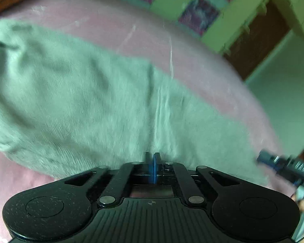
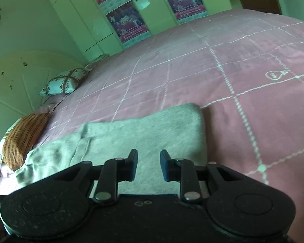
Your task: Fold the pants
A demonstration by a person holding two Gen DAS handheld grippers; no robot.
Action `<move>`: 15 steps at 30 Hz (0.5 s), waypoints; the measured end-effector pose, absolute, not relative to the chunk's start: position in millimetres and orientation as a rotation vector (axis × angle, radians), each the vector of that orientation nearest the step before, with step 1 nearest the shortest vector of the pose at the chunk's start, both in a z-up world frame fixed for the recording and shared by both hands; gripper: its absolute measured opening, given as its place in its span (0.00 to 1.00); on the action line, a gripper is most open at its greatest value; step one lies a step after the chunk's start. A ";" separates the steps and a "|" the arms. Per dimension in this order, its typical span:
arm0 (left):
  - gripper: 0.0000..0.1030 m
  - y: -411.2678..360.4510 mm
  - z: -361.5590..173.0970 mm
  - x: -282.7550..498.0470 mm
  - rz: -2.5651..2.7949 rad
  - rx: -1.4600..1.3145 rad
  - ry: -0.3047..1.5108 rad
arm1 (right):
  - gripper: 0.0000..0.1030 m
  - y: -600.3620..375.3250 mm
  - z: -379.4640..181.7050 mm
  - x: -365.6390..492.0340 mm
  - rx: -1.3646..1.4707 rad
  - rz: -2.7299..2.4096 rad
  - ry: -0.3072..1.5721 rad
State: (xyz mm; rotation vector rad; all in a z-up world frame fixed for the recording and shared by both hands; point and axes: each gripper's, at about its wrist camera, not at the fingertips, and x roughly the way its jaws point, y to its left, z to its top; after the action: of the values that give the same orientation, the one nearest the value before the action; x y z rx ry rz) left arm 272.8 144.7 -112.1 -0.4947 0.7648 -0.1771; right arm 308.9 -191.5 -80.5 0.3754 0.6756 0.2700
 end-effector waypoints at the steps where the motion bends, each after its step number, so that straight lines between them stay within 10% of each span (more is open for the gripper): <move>1: 0.02 144.7 -106.4 270.3 -0.187 -0.506 0.743 | 0.17 -190.2 -78.4 307.3 0.379 0.279 0.671; 15: 0.07 125.3 -122.5 279.5 -0.204 -0.635 0.805 | 0.20 -191.8 -78.9 293.6 0.383 0.272 0.677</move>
State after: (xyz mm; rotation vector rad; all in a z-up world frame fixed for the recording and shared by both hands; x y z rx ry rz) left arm 279.5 125.3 -122.5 -0.6346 0.8046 -0.2044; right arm 293.6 -191.8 -78.9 0.3831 0.6767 0.2718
